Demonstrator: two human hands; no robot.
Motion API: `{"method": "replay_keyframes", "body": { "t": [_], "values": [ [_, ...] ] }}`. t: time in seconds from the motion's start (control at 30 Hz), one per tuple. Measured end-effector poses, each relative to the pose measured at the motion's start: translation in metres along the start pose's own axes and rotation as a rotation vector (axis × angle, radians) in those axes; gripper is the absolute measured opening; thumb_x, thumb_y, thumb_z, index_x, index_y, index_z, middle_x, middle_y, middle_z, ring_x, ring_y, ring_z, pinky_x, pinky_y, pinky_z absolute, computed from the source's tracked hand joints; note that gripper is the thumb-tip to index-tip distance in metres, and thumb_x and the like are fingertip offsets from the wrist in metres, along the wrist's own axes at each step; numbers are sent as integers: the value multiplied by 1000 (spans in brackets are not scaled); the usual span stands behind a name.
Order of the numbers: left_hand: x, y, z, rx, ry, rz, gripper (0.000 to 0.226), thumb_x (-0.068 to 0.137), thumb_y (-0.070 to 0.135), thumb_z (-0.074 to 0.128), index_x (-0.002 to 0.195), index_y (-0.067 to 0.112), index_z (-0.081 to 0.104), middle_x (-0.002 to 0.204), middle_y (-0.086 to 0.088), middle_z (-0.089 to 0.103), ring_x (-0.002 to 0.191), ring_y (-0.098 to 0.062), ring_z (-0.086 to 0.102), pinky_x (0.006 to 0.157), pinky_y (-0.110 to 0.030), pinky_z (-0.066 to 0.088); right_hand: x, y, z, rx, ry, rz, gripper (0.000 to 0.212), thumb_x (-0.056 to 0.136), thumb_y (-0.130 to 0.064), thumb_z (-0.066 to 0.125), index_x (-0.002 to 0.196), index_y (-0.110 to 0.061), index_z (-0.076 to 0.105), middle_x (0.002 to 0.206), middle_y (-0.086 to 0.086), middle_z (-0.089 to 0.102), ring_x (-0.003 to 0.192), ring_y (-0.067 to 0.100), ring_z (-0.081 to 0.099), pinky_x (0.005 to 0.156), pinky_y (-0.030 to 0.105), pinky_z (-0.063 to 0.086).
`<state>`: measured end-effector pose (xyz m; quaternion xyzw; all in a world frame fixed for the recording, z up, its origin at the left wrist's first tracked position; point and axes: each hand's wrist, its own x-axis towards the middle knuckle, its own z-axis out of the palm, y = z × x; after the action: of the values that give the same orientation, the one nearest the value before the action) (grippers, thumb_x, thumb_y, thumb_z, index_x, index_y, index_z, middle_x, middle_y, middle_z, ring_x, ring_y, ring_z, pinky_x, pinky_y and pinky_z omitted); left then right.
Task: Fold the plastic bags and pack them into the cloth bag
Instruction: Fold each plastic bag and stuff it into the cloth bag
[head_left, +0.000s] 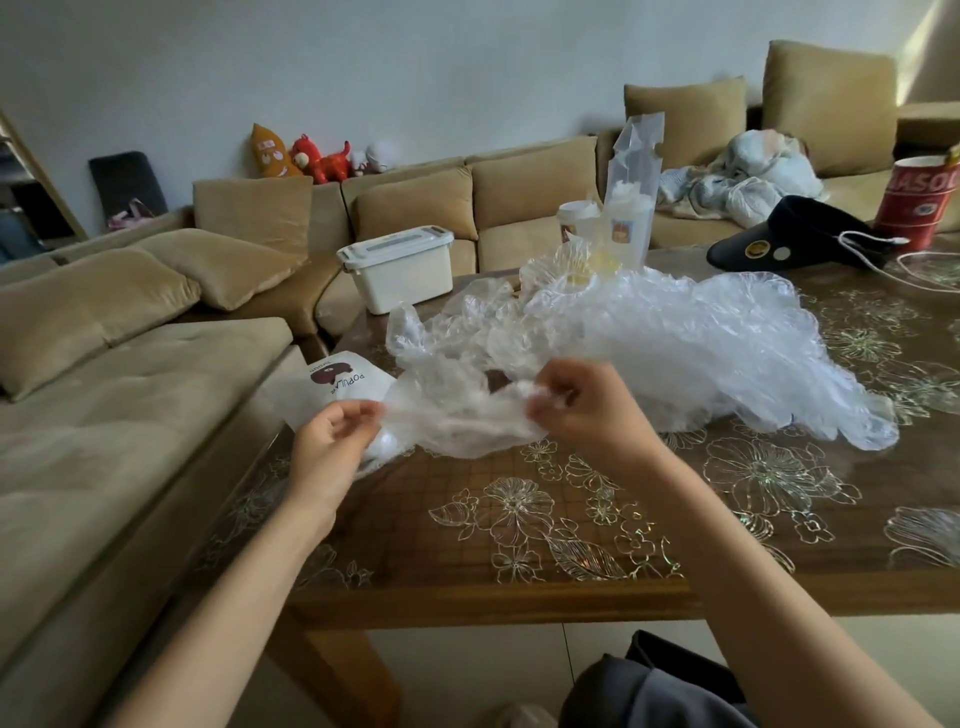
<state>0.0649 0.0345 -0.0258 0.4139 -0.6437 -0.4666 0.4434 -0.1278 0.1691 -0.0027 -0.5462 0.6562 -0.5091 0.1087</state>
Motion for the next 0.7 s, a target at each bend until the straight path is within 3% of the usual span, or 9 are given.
{"method": "replay_keyframes", "body": {
  "t": [0.07,0.17,0.3,0.37,0.47,0.53,0.6,0.7],
  "values": [
    [-1,-11,-1,148,107,5,30,90,-6,49,81,20,60,94,3,62,100,-17,56,77,-21,44,-5,-2,14,-334,-137,-118,11,83,-2,60,83,-9,68,80,-6,59,77,11,53,67,12,40],
    [-7,-21,-1,280,201,82,37,85,-15,42,83,18,59,101,-2,60,108,-23,56,82,-26,40,-19,-6,43,-577,-429,-152,23,86,-2,55,103,-12,67,107,2,65,103,17,54,95,29,45],
    [-21,-19,15,421,81,243,32,88,-10,45,100,13,63,106,3,61,103,-25,59,77,-24,43,-30,-14,63,-522,-773,55,33,86,-2,56,117,-10,62,115,11,64,101,25,63,88,37,53],
    [-27,-16,30,476,-52,311,31,91,-5,45,111,12,64,115,1,62,102,-23,60,79,-27,47,-24,-14,58,-439,-736,91,25,88,-6,57,112,-8,66,109,9,67,96,22,65,83,29,52],
    [-28,-23,49,614,-225,441,37,94,-3,44,124,12,58,130,-2,57,123,-14,49,99,-22,38,-15,-2,55,-435,-311,75,20,90,-4,49,104,-6,64,104,8,66,93,22,61,75,26,47],
    [-29,-28,62,736,-313,534,46,92,-7,44,133,12,51,141,-1,47,136,-13,36,113,-23,22,-16,15,60,-450,-131,63,27,87,1,49,111,-5,59,111,9,59,100,24,57,84,32,47],
    [-27,-36,70,842,-387,553,52,93,-6,42,141,14,40,150,0,36,141,-11,23,117,-22,6,-21,34,69,-425,-174,65,36,87,4,47,120,-5,55,120,9,54,108,25,54,93,31,43],
    [-22,-54,65,1086,-461,426,48,102,12,29,149,18,22,157,4,16,145,-9,4,118,-29,-5,-30,56,76,-557,-292,30,35,98,-15,41,133,-8,44,140,9,42,125,23,43,105,29,29]
  ]
}}
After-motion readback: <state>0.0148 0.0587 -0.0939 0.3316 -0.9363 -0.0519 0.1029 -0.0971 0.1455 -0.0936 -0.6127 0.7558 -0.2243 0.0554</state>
